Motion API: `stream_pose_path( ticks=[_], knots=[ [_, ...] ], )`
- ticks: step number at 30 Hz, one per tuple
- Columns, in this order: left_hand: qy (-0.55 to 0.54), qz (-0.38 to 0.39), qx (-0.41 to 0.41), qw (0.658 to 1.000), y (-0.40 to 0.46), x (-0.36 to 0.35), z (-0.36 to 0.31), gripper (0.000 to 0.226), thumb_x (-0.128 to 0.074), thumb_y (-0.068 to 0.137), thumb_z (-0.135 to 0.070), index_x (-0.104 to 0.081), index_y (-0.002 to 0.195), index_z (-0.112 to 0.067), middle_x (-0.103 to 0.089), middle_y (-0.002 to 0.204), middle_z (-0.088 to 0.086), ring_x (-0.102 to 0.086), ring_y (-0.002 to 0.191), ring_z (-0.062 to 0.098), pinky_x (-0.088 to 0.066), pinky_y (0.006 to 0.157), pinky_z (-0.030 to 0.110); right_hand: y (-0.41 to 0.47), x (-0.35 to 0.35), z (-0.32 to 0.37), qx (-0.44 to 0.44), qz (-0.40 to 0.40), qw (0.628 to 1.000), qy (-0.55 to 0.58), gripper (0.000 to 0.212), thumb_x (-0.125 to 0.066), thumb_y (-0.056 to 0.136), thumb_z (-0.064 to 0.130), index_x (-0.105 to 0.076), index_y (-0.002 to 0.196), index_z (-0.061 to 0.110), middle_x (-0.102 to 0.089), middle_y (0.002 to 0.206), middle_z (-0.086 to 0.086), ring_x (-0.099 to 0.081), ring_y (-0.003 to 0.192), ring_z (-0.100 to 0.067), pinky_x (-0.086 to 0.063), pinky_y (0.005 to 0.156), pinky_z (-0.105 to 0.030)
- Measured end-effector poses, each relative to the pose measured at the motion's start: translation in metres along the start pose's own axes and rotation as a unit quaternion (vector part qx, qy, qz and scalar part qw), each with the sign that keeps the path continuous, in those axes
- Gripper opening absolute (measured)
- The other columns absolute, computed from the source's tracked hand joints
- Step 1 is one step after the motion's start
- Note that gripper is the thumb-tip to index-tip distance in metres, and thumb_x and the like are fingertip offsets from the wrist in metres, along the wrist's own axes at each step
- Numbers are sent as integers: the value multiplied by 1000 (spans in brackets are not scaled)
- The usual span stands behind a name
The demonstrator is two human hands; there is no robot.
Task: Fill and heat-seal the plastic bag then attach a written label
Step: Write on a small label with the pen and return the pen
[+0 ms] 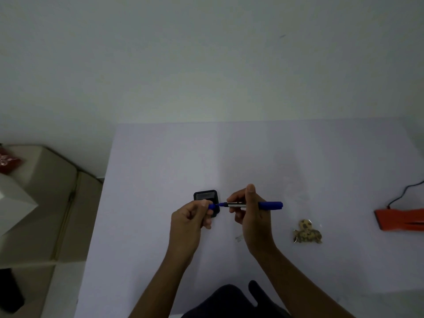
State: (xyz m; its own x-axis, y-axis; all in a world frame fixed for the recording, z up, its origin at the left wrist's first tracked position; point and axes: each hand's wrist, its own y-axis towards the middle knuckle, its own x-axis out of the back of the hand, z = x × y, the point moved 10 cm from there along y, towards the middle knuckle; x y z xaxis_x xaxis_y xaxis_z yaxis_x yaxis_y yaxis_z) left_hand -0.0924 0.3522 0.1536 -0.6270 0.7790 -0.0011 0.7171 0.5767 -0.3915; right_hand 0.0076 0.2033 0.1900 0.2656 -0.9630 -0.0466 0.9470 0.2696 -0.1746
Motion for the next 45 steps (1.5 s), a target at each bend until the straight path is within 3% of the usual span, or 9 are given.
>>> stream_pose_path(
  ticks=[5, 13, 19, 27, 32, 36, 40, 43, 45],
  knots=[
    [8, 0, 3, 1000, -1, -5, 0, 22, -53, 98, -18, -73, 98, -13, -70, 70, 3, -60, 58, 12, -56, 64, 20, 1, 3, -3, -1, -8, 1000, -7, 54, -38, 100, 44, -66, 76, 4, -66, 64, -1, -59, 57, -9, -44, 51, -18],
    [16, 30, -20, 999, -1, -16, -13, 21, -51, 98, -15, -72, 98, -10, -68, 68, 0, -60, 56, 9, -55, 61, 17, 2, 3, 0, 10, -31, 999, 0, 43, -42, 95, 38, -65, 73, 8, -62, 57, -1, -57, 53, -9, -45, 51, -18],
    [30, 47, -26, 998, 3, -22, -20, 25, -51, 98, -21, -72, 93, -11, -65, 65, 0, -57, 56, 14, -56, 61, 23, 5, 0, 0, 23, -49, 999, 5, 41, -47, 101, 30, -64, 74, 5, -60, 53, -1, -56, 50, -10, -47, 51, -20],
    [-31, 83, 0, 996, 3, -37, -32, 38, -53, 98, -24, -68, 91, 10, -53, 57, 4, -43, 45, 11, -39, 45, 22, 10, 5, 8, 49, -101, 994, 15, 43, -43, 104, 16, -61, 70, -3, -58, 50, 3, -55, 47, -8, -46, 49, -17],
    [-17, 80, 6, 997, 9, -35, -30, 37, -54, 98, -25, -69, 88, 7, -52, 55, 3, -41, 45, 11, -36, 43, 23, 15, -3, -1, 37, -77, 996, 30, 42, -43, 105, 15, -60, 69, 0, -59, 51, 4, -56, 48, -8, -47, 50, -18],
    [82, 20, -48, 995, 27, -6, -43, 34, -57, 97, -25, -69, 74, -3, -58, 56, 2, -47, 45, 6, -39, 46, 16, 32, -29, -24, -23, 18, 999, 28, 43, -54, 100, 29, -55, 68, 2, -49, 51, -1, -43, 44, -9, -38, 46, -17],
    [256, -78, -183, 946, 48, 27, -76, 28, -58, 97, -23, -67, 73, -11, -59, 57, -5, -51, 47, 6, -39, 51, 8, 46, -15, -87, -175, -31, 984, 6, 49, -49, 95, 54, -53, 75, 9, -45, 53, -1, -36, 40, -7, -32, 40, -19],
    [343, -93, -178, 917, 71, 39, -56, 28, -58, 97, -24, -69, 78, -7, -63, 62, 4, -52, 50, 12, -39, 51, 13, 51, -3, -125, -202, -31, 972, -113, 43, -48, 99, 48, -57, 83, 9, -52, 63, 1, -45, 52, -9, -38, 49, -24],
    [378, -76, -150, 910, 85, 37, -30, 30, -58, 97, -24, -70, 78, -3, -64, 63, 8, -56, 53, 20, -43, 52, 24, 52, -1, -139, -194, -9, 961, -197, 33, -53, 98, 40, -59, 91, 8, -57, 72, -1, -51, 62, -12, -42, 56, -24]
  ],
)
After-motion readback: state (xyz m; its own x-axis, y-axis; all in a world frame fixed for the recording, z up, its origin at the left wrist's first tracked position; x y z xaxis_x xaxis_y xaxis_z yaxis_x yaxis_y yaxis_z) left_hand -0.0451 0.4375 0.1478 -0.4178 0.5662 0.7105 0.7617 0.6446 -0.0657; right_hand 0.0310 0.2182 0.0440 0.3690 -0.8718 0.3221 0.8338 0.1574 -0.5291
